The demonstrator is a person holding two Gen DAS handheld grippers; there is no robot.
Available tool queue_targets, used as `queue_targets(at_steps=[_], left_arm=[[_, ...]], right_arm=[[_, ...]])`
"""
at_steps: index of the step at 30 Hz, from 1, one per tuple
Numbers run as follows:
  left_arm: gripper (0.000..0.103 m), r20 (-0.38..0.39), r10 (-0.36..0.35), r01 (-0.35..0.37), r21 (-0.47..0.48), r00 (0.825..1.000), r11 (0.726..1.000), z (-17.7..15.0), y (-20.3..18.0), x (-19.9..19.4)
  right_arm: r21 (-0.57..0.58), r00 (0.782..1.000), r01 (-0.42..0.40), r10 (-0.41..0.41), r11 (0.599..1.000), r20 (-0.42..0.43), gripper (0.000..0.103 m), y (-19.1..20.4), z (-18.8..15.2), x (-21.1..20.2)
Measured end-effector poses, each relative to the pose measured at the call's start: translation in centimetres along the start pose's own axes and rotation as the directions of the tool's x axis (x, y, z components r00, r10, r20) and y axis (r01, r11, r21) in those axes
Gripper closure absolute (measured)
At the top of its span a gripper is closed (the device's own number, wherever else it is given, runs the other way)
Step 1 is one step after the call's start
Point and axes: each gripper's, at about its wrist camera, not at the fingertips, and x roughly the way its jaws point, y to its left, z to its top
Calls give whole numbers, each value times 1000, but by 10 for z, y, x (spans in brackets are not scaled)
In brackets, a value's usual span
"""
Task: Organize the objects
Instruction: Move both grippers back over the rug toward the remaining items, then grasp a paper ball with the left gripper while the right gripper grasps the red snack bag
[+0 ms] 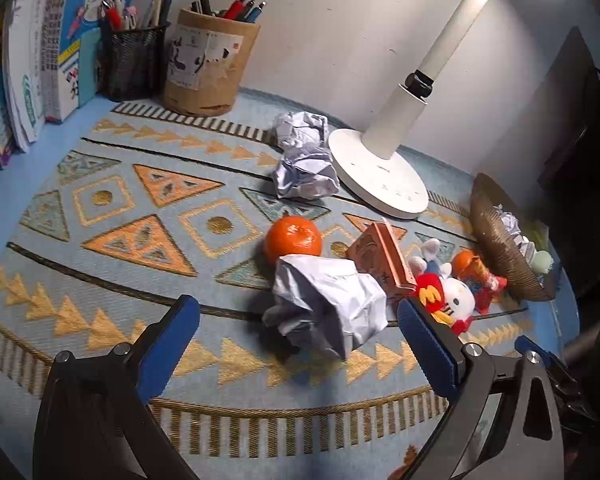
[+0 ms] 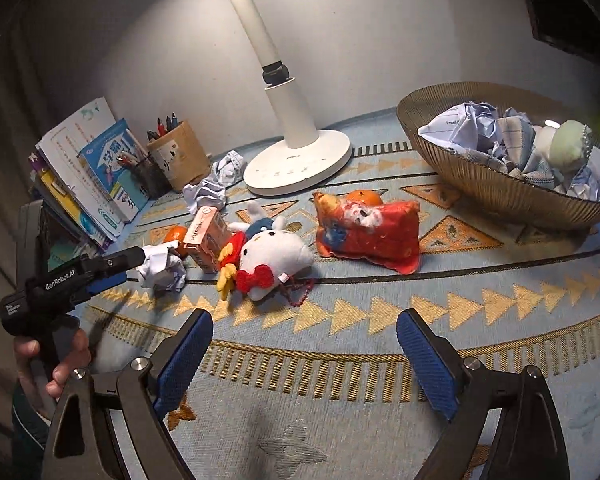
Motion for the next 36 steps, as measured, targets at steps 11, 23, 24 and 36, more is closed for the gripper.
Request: queue_targets(at_steps=[11, 23, 24, 36], left_arm=[[44, -58, -127, 126, -34, 990, 991, 0, 6, 19], [44, -11, -129, 130, 42, 992, 991, -4, -5, 9], [44, -11, -129, 130, 44, 992, 991, -4, -6, 9], [44, 19, -102, 100, 81, 995, 992, -7, -11, 3]], right_arm=[[-330, 987, 94, -131, 939, -92, 10, 19, 54, 44], [-387, 961, 162, -234, 908, -146, 47, 5, 68, 77], [-406, 958, 169, -246, 898, -146, 46, 8, 66, 79], [-573, 891, 295, -436, 765, -125, 86, 48, 49, 84]])
